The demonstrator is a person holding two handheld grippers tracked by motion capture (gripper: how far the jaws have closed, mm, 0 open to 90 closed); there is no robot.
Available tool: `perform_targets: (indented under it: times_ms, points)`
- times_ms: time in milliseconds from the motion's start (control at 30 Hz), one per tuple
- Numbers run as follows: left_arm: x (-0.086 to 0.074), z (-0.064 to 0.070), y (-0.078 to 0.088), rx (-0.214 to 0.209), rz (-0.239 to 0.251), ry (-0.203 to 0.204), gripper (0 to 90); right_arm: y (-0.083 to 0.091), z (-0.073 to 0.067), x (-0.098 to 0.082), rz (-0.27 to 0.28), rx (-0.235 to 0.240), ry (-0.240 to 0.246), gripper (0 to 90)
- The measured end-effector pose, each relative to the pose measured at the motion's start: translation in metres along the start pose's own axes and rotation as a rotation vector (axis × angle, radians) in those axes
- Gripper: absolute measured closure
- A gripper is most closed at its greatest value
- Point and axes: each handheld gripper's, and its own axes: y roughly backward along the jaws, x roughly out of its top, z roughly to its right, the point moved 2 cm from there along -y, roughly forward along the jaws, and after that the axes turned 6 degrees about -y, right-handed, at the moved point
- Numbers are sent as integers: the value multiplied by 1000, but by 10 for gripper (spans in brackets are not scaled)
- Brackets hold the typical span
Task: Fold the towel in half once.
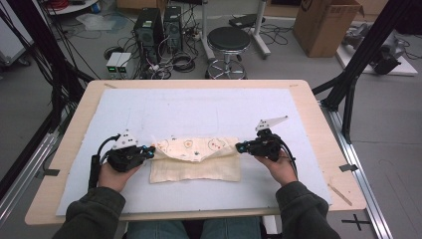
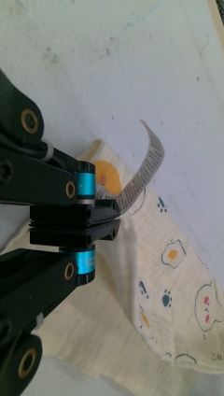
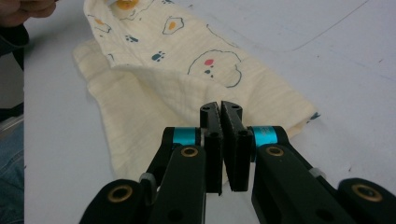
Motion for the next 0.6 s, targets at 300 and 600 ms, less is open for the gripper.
perform_targets:
  times_ms: [300,600]
  points:
    - [-8,10,8,-9,-5,-13,882,2,-9,-12,-8,5,22,875]
    - [-20,19,12,-21,-14,-20,880,3,-21,-19,-27,7,59,871]
